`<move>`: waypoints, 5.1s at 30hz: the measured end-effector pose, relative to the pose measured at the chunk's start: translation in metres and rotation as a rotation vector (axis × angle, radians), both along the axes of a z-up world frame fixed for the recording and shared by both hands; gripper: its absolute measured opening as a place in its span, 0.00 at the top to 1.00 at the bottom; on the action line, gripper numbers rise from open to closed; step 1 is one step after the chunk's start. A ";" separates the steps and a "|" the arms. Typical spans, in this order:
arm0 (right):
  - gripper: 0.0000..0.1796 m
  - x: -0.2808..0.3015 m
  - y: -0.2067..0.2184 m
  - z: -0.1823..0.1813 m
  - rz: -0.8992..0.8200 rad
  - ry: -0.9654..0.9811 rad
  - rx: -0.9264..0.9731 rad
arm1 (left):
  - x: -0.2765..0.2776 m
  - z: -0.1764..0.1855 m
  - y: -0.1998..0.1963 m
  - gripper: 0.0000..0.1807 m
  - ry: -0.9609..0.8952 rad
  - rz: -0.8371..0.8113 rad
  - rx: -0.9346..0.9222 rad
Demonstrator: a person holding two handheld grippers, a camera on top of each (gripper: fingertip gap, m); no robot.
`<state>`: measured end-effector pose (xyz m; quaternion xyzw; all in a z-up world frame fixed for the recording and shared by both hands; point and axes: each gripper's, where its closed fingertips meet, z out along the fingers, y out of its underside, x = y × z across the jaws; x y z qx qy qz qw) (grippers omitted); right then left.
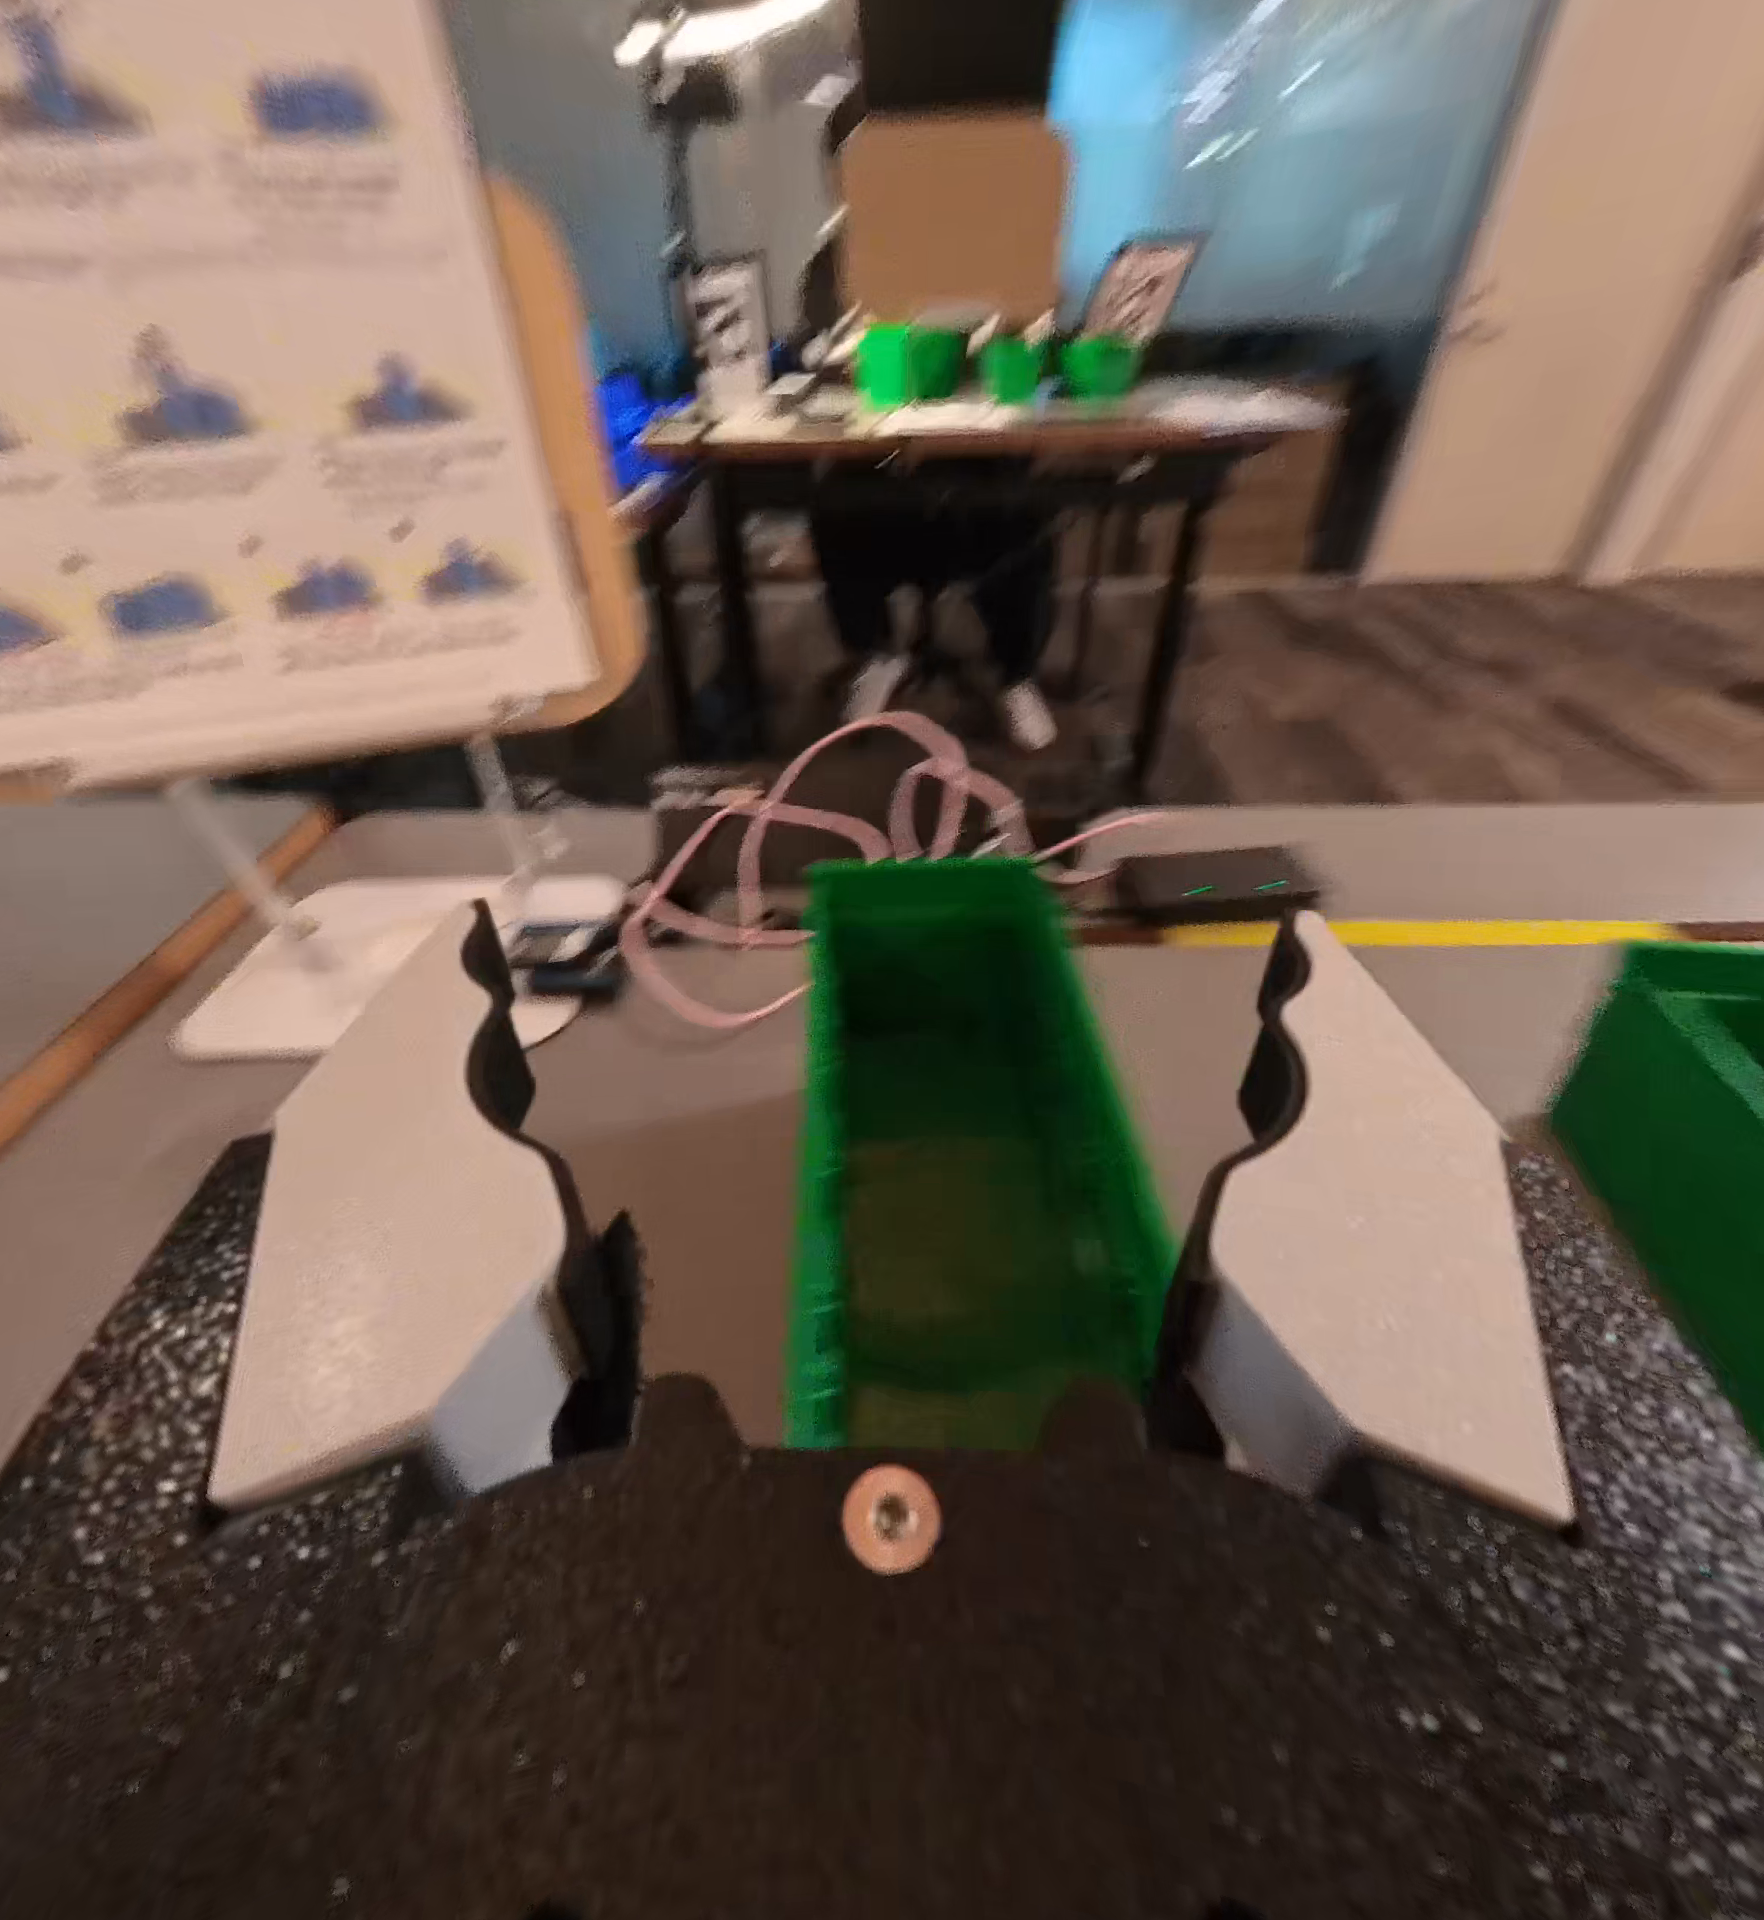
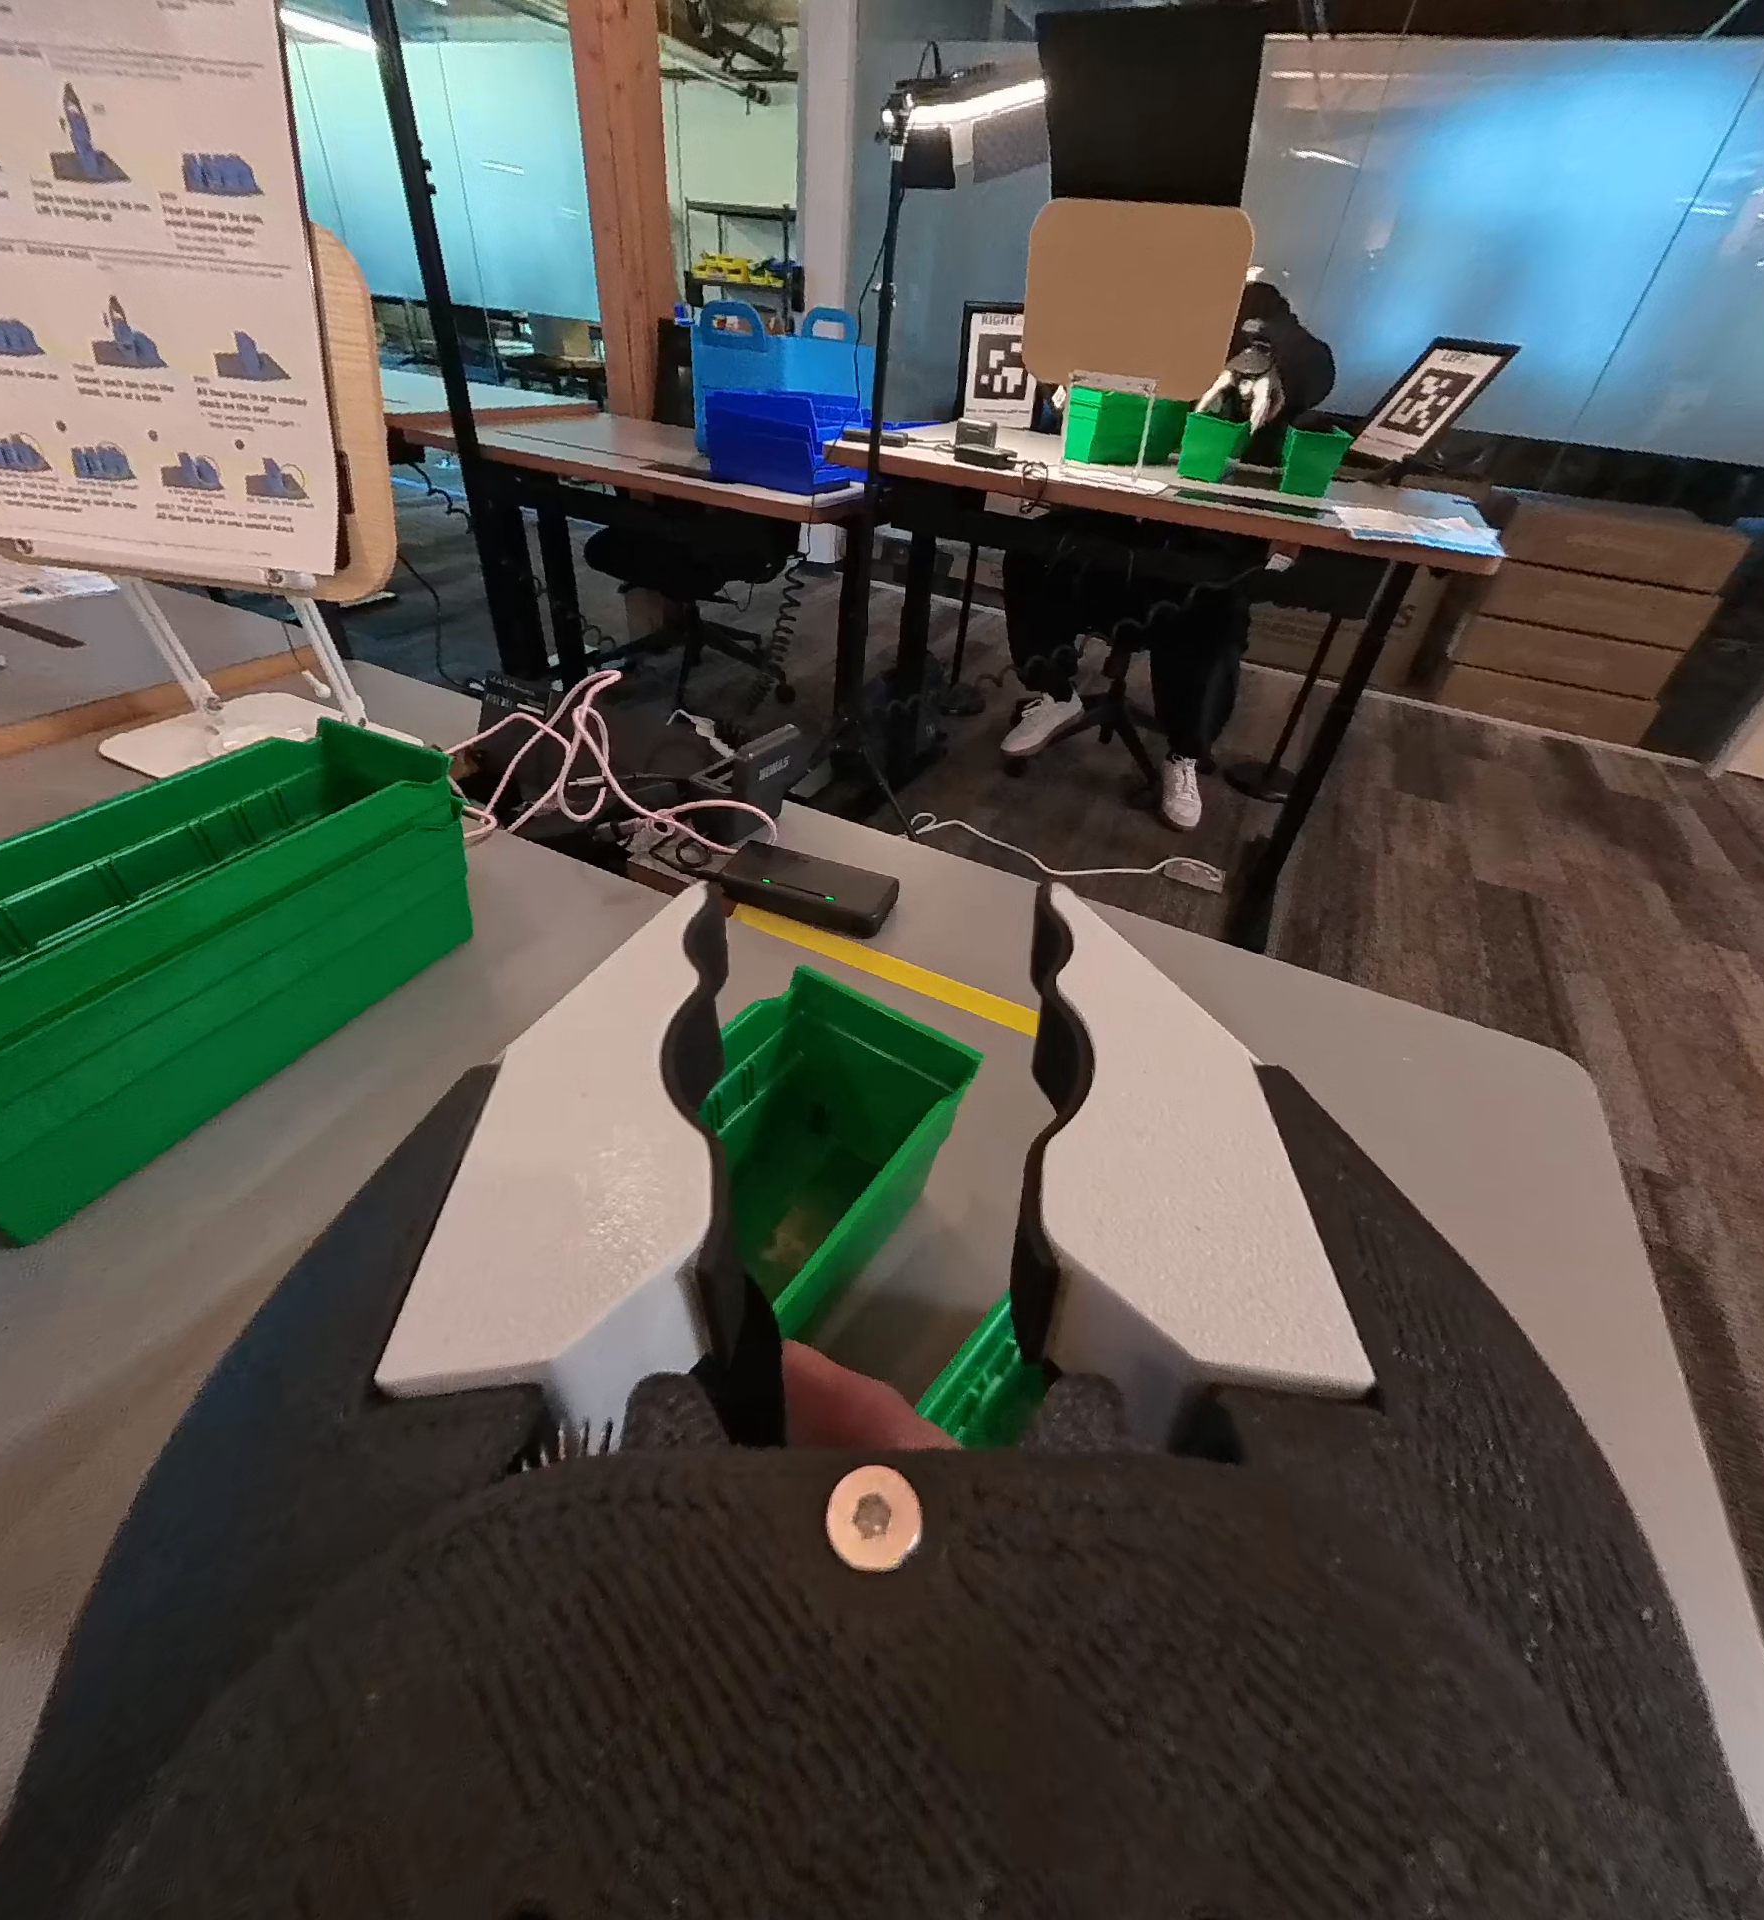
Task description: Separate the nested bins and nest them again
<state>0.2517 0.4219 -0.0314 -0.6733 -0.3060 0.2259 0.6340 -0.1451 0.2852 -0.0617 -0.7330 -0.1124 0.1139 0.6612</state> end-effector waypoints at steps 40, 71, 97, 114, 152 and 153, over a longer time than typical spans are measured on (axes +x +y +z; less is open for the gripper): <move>0.68 0.024 0.001 0.009 0.001 0.100 -0.006 | 0.288 -0.178 0.139 0.12 0.069 -0.515 -0.907; 0.68 0.022 0.000 0.007 -0.006 0.073 -0.003 | 0.207 -0.058 0.087 0.32 -0.201 -0.712 -0.576; 0.68 0.018 0.001 0.006 -0.001 0.066 -0.005 | 0.022 -0.076 0.045 0.31 -0.431 -0.432 -0.831; 0.68 0.016 0.003 0.003 -0.003 0.053 -0.011 | 0.023 -0.114 0.057 0.29 -0.342 -0.368 -0.893; 0.11 0.074 -0.006 -0.126 -0.364 -0.301 -0.271 | -0.119 -0.062 -0.094 0.74 -0.409 -0.314 0.637; 0.11 0.077 -0.010 -0.145 -0.376 -0.364 -0.334 | -0.116 -0.064 -0.091 0.74 -0.435 -0.332 0.625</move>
